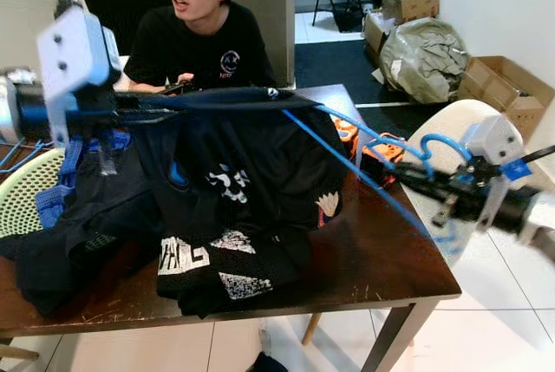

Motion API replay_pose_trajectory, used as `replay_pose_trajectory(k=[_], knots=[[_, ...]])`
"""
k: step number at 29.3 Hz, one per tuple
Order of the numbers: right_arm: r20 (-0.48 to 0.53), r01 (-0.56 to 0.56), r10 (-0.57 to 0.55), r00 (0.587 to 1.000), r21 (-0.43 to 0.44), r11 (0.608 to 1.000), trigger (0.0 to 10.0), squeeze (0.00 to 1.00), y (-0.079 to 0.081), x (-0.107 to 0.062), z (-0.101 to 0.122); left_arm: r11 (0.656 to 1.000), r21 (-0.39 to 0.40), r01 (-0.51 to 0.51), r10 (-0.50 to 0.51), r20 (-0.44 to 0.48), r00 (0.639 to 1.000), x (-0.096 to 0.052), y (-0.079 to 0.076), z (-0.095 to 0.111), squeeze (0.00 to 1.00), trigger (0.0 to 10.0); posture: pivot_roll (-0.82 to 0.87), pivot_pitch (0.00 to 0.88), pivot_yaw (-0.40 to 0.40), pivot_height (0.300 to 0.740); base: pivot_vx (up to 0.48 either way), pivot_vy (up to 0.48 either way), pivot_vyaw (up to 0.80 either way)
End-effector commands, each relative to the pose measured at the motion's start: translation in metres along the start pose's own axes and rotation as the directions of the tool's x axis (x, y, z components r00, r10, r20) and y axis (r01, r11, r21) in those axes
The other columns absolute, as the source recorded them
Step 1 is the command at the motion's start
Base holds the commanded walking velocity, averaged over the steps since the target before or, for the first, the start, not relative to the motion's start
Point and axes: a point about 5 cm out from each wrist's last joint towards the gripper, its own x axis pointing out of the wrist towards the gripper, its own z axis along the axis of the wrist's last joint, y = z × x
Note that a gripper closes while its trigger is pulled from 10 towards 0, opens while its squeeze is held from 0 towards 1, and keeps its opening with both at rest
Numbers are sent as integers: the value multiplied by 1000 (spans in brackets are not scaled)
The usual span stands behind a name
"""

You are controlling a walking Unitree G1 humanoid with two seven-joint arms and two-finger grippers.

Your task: Hang hanger

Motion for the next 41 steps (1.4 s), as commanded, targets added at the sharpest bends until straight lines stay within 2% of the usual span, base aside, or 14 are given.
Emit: replay_pose_trajectory(k=[1,3,5,12,13,15,20,23,28,33,36,39,40,41], knots=[[-12,-10,10,1000,-42,999,10000,0,-4,-3,4,999,11,34,-33,-37,999,-6,2,1,0,10000,88,31,80,740,0,0,0],[-28,-29,26,999,-92,995,10000,0,-7,-5,9,998,15,57,-56,-47,997,-6,2,1,0,10000,88,28,80,740,0,0,0],[-94,-119,101,990,-208,971,10000,0,-9,-6,21,991,17,136,-135,-66,989,-8,-1,1,0,10000,86,23,81,740,0,0,0],[-92,-219,203,975,-236,947,10000,0,-3,0,30,984,18,179,-177,-85,981,-8,-3,-1,0,10000,85,23,82,740,0,0,0],[-113,-328,309,944,-259,909,10000,0,7,4,35,980,21,197,-194,-95,976,-8,-2,-3,0,10000,81,26,89,740,0,0,0],[-155,-429,400,903,-289,856,10000,0,18,11,38,977,20,214,-211,-93,973,-6,-1,-5,0,10000,76,23,92,740,0,0,0],[-178,-480,445,878,-320,817,10000,0,27,23,38,972,9,237,-236,-74,969,0,-4,-9,0,10000,71,22,94,740,0,0,0],[-38,-397,403,914,-283,873,10000,0,33,51,38,977,27,213,-211,-70,975,14,-9,-22,0,10000,65,18,93,740,0,0,0],[50,-319,330,942,-159,934,10000,0,31,63,35,984,24,176,-175,-30,984,29,-15,-30,0,10000,66,13,88,740,0,0,-312],[113,-383,393,913,-99,918,10000,0,30,52,37,982,31,184,-185,21,983,40,-22,-30,0,10000,66,10,80,740,0,0,-800],[126,-517,519,845,-50,855,10000,0,35,28,32,982,65,177,-181,70,981,55,-31,-29,0,10000,68,12,78,740,0,0,-800],[120,-553,552,825,-31,833,10000,0,36,22,30,981,72,182,-188,78,979,59,-35,-29,0,10000,68,12,78,740,0,0,-800],[111,-595,591,799,7,803,10000,0,35,6,27,983,72,169,-177,113,978,65,-41,-30,0,10000,63,14,79,740,0,0,-800],[111,-595,591,799,7,803,10000,0,35,6,27,983,72,169,-177,113,978,65,-41,-30,0,10000,63,14,79,740,0,0,-800]])
